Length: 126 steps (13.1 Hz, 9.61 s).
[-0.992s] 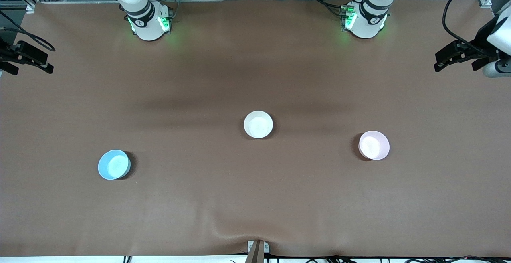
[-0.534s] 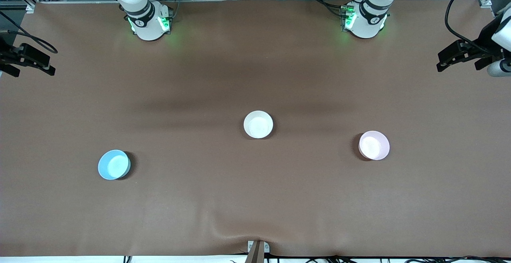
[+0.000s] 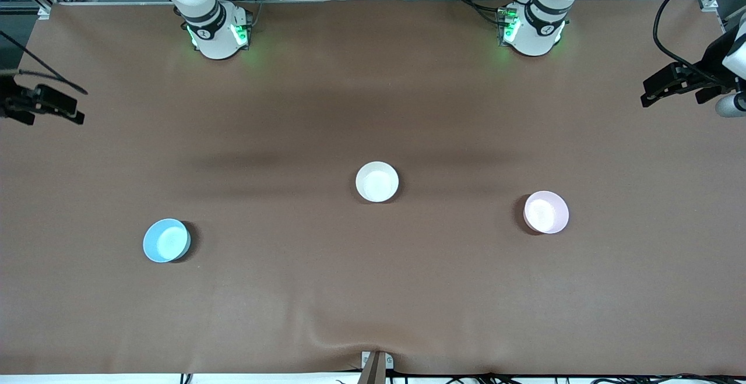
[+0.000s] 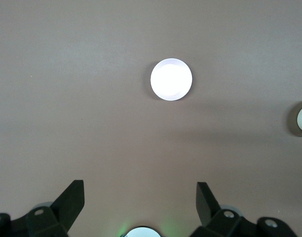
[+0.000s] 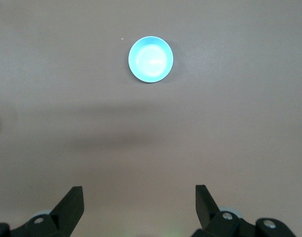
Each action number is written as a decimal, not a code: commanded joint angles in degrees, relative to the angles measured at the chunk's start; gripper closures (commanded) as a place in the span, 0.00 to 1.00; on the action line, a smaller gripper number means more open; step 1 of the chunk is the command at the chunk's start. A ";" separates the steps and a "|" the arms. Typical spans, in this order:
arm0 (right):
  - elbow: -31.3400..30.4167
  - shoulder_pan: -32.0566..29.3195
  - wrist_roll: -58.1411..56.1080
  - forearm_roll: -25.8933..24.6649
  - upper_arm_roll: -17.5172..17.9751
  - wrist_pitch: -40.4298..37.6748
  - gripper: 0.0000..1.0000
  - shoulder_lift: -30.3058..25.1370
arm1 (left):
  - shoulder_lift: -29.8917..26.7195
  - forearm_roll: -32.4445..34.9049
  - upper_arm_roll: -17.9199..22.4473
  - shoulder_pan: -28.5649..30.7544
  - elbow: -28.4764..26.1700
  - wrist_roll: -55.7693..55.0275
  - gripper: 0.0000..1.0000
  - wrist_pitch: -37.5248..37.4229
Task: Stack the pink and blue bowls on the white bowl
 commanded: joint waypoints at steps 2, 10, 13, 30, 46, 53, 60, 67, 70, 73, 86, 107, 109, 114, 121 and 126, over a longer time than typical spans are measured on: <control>0.12 -1.28 1.35 -0.24 0.58 1.87 0.00 1.84 | 0.40 -0.25 -0.19 0.57 0.25 1.18 0.00 0.76; -0.05 -0.49 3.56 -0.33 0.58 3.46 0.00 3.78 | 0.84 -0.51 -0.19 1.53 -0.89 1.27 0.00 1.90; -0.40 -0.23 3.56 -0.33 0.66 3.11 0.00 3.86 | 0.84 -0.60 -0.19 1.62 -1.15 1.27 0.00 1.99; -0.31 -0.31 3.64 -0.59 0.66 4.68 0.00 5.53 | 1.02 -0.60 -0.19 2.94 -14.33 1.35 0.00 15.34; -4.89 -2.06 5.22 -0.85 0.58 19.35 0.00 12.46 | 1.02 -0.60 -0.27 3.99 -20.14 1.44 0.00 20.97; -4.62 -2.33 5.75 -0.85 0.58 25.69 0.00 18.36 | 1.19 -0.60 -0.28 4.08 -20.14 1.62 0.00 21.50; -4.53 -2.33 7.69 -0.85 0.58 26.13 0.00 19.33 | 1.11 -0.51 -0.71 3.91 -20.57 1.62 0.00 22.37; -4.62 -2.16 7.77 -0.85 0.58 29.63 0.00 21.87 | 5.05 -0.34 -0.89 3.47 -29.35 1.62 0.00 41.50; -4.71 -2.33 8.65 -0.85 0.58 34.81 0.00 26.08 | 9.35 -0.34 -0.89 3.47 -32.79 1.62 0.00 52.23; -4.71 -2.42 8.65 -0.85 0.49 37.90 0.00 28.64 | 15.76 -0.25 -0.89 3.47 -32.97 1.62 0.00 60.40; -9.45 -3.39 11.11 -0.41 0.58 51.69 0.00 35.59 | 29.23 -0.16 -1.24 3.11 -33.14 3.63 0.95 73.80; -10.42 -3.39 11.20 -0.06 0.58 54.08 1.00 35.94 | 30.37 -0.07 -21.63 -12.26 -18.83 -25.62 1.00 62.81; -10.34 -3.39 11.20 -0.06 0.58 54.08 1.00 35.94 | 31.86 -0.07 -21.63 -14.63 -17.07 -25.80 1.00 62.81; -10.33 -3.21 11.11 -0.15 0.58 53.91 1.00 35.59 | 35.29 0.19 -19.80 -19.46 -16.54 -26.16 1.00 62.90; -10.33 -2.77 11.20 -0.06 0.75 47.15 1.00 29.89 | 36.88 0.10 -16.45 -22.99 -14.69 -26.24 1.00 62.90; -10.33 -1.02 11.38 0.11 1.02 40.03 1.00 24.09 | 38.72 0.10 -16.27 -23.08 -12.41 -26.24 1.00 62.90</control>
